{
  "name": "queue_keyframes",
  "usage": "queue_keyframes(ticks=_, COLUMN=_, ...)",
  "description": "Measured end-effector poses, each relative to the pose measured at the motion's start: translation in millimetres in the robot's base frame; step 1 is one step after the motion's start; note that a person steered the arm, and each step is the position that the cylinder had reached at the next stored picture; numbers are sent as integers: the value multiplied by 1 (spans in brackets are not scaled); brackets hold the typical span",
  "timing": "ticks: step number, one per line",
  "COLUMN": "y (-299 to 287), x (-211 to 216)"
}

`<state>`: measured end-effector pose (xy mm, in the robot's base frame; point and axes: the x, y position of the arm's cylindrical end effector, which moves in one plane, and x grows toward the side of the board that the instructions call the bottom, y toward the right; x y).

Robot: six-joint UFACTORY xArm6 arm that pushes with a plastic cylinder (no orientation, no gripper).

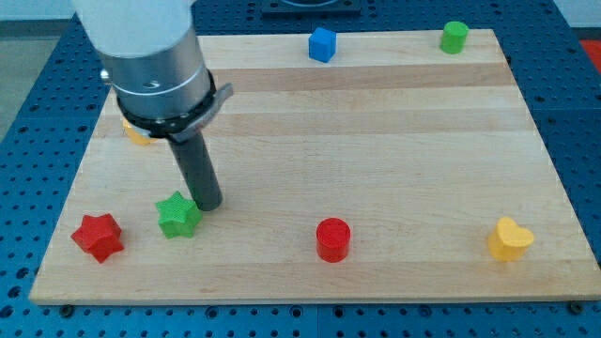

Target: Move the red star towards the top left of the green star

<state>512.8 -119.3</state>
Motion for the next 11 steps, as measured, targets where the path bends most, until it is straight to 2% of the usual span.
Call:
queue_keyframes(ticks=1, y=20, x=19)
queue_keyframes(ticks=3, y=7, x=106)
queue_keyframes(ticks=4, y=-26, x=105)
queue_keyframes(ticks=5, y=-91, x=105)
queue_keyframes(ticks=6, y=-130, x=101)
queue_keyframes(ticks=10, y=-128, x=26)
queue_keyframes(ticks=11, y=-115, x=19)
